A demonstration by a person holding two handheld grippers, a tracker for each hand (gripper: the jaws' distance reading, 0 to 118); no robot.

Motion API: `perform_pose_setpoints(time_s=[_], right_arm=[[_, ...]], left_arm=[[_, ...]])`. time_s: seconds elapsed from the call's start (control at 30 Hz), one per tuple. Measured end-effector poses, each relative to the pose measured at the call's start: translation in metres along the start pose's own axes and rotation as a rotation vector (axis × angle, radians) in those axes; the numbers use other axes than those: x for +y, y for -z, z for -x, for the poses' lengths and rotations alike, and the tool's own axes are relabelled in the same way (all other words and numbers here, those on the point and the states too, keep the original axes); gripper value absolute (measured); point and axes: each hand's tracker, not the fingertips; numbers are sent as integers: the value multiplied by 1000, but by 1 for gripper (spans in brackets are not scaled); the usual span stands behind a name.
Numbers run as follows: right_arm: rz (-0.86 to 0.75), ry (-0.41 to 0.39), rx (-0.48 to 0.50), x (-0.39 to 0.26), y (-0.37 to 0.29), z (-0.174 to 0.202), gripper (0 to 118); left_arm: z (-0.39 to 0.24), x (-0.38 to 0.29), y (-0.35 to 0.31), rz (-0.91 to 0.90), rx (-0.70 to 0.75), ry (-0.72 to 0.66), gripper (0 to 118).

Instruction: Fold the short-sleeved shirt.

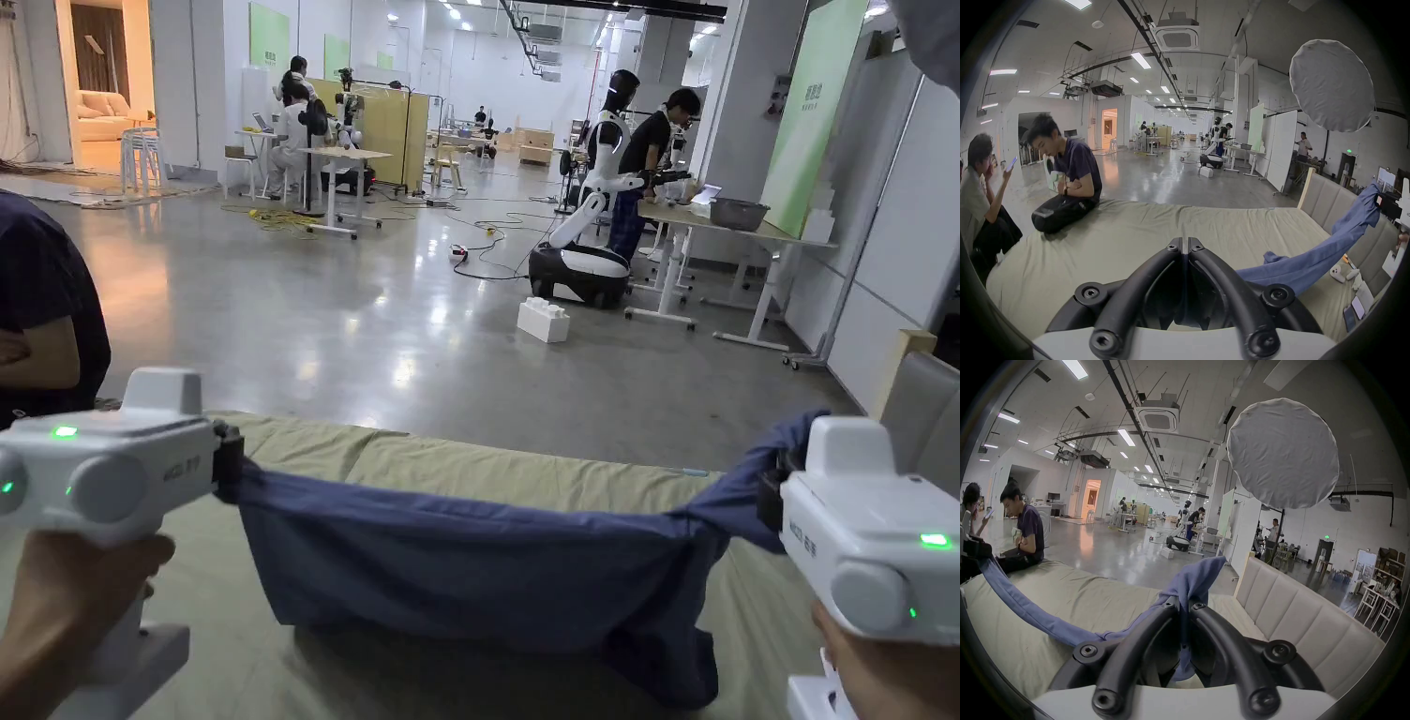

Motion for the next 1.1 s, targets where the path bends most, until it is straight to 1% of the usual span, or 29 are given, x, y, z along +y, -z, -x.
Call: perform_pose_setpoints(time_s=[0.07, 0.1, 0.27, 0.4, 0.43, 0.5, 0.53, 0.57, 0.6, 0.67, 0.7, 0.8, 0.87, 0.93, 1.03, 1.1], right_arm=[[21, -3, 8, -13, -20, -2, 6], [44, 8, 16, -21, -29, -2, 6], [139, 19, 53, -63, -78, 2, 6], [181, 1, 54, -97, -115, 10, 6], [241, 28, 69, -107, -122, 12, 6], [259, 23, 69, -124, -134, 15, 6], [324, 44, 81, -136, -139, 19, 6], [303, 20, 56, -144, -147, 23, 6], [355, 11, 72, -156, -150, 27, 6], [391, 18, 79, -175, -156, 33, 6], [437, 22, 92, -187, -158, 37, 6], [513, -9, 95, -219, -157, 47, 6], [556, 6, 99, -238, -154, 52, 6], [614, -19, 90, -256, -149, 57, 6], [654, -20, 85, -277, -145, 61, 6], [670, -18, 76, -287, -142, 63, 6]], left_arm=[[6, -18, -18, 14, -5, -12, 3], [9, -25, -27, -19, 8, 20, 3], [18, -72, -64, 53, -9, -9, 3], [20, -111, -92, 127, -18, -28, 3], [21, -119, -96, 141, -10, -34, 3], [20, -139, -107, 178, -4, -44, 3], [21, -148, -109, 196, 2, -47, 3], [21, -158, -109, 228, 4, -37, 3], [21, -171, -109, 253, 9, -38, 3], [23, -192, -105, 313, 10, -40, 3], [24, -203, -103, 342, 10, -43, 3], [19, -237, -95, 434, 19, -10, 3], [13, -259, -90, 485, 27, 8, 3], [14, -276, -82, 536, 35, -8, 3], [11, -296, -75, 584, 44, -10, 3], [10, -309, -69, 619, 57, 20, 3]])
